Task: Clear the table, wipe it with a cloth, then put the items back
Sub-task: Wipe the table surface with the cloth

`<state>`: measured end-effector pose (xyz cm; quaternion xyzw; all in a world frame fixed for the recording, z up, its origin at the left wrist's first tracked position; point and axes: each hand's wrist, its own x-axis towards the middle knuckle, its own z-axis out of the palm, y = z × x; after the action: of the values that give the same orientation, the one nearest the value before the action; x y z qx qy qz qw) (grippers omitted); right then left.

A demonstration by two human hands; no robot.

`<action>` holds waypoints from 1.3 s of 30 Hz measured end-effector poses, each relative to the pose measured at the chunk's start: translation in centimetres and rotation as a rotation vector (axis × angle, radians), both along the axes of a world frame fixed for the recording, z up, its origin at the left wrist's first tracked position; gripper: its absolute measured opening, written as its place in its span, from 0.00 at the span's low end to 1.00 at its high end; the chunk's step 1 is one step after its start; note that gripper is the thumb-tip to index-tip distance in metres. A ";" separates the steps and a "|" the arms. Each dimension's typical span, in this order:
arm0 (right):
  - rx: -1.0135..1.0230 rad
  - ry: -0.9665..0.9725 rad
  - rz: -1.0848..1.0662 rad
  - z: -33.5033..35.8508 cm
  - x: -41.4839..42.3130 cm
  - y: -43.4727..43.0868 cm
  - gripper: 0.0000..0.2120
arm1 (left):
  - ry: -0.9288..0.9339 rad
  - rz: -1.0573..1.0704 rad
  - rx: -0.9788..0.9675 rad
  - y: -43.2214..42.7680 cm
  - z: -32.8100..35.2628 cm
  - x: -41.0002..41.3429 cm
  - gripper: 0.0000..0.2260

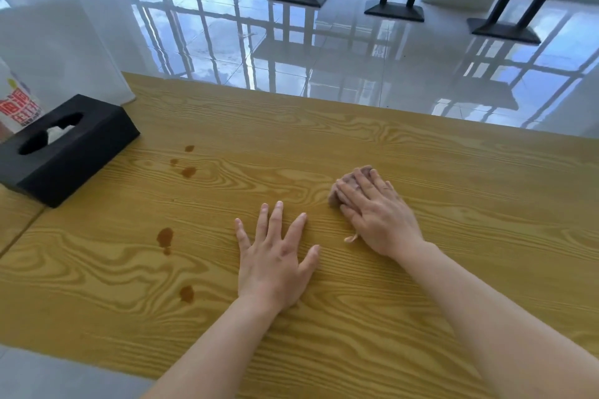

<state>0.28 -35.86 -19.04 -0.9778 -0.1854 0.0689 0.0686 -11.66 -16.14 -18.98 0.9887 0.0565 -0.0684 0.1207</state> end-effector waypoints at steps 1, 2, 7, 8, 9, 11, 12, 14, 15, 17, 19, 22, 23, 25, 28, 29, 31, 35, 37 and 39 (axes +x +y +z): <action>-0.016 0.032 -0.130 0.2 1.1 -0.6 0.27 | 0.000 0.001 -0.031 0.1 0.3 0.0 0.30; -0.022 0.054 -0.241 0.4 1.6 -0.7 0.28 | -0.003 -0.002 -0.068 0.2 0.6 -0.1 0.30; -0.002 -0.040 -0.053 0.3 -6.4 4.1 0.26 | -0.233 -0.037 -0.052 5.9 2.0 -3.1 0.29; 0.013 -0.054 0.007 0.3 -8.7 5.1 0.26 | -0.275 -0.014 -0.016 8.0 1.9 -4.3 0.29; 0.026 -0.059 0.049 0.2 -10.4 6.2 0.27 | -0.295 0.020 0.018 10.3 1.5 -5.6 0.29; 0.048 -0.045 0.075 -0.2 -11.1 8.4 0.27 | -0.270 0.119 0.060 14.9 0.7 -8.0 0.30; 0.049 -0.047 0.077 -0.3 -10.2 9.5 0.27 | -0.240 0.178 0.067 17.0 0.4 -8.8 0.31; 0.049 -0.036 0.060 -0.2 -7.4 11.3 0.27 | -0.176 0.272 0.077 19.9 -0.4 -9.6 0.34; 0.041 -0.013 0.036 0.0 -6.1 12.0 0.27 | -0.143 0.303 0.077 20.6 -0.7 -9.7 0.34; 0.029 0.016 -0.016 0.1 -5.1 13.0 0.26 | -0.081 0.339 0.073 21.2 -1.2 -9.6 0.35; 0.050 0.023 0.009 0.1 -6.8 13.5 0.25 | -0.052 0.336 0.088 21.3 -1.6 -9.5 0.34; 0.098 0.016 0.188 0.3 -12.4 13.3 0.24 | -0.027 0.325 0.098 21.2 -1.7 -9.6 0.33; 0.126 0.011 0.232 0.3 -14.2 13.5 0.24 | -0.020 0.323 0.103 21.3 -1.5 -9.5 0.34; 0.184 -0.013 0.293 0.0 -16.6 14.6 0.22 | -0.003 0.324 0.115 21.3 -1.3 -9.4 0.34; 0.206 -0.023 0.411 -0.5 -18.2 16.6 0.21 | 0.018 0.326 0.120 21.0 -1.1 -9.4 0.33; 0.174 -0.045 0.475 -0.5 -18.5 17.1 0.21 | 0.019 0.328 0.119 21.0 -1.1 -9.3 0.33; 0.114 -0.054 0.536 -0.4 -17.9 17.4 0.22 | 0.026 0.330 0.115 21.1 -1.0 -9.3 0.33; 0.111 -0.030 0.245 0.0 -13.4 17.2 0.25 | 0.061 0.320 0.105 21.1 -0.8 -9.4 0.34; 0.078 0.009 0.036 0.5 -11.5 17.9 0.25 | 0.069 0.312 0.087 21.1 -0.6 -9.3 0.34; 0.080 0.018 -0.058 0.7 -12.0 19.7 0.25 | 0.091 0.275 0.083 21.5 -0.4 -9.1 0.34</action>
<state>-11.72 -16.14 -18.32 -0.9786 -0.1590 0.0681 0.1115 -20.77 5.40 -19.38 0.9717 0.1994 -0.0935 0.0853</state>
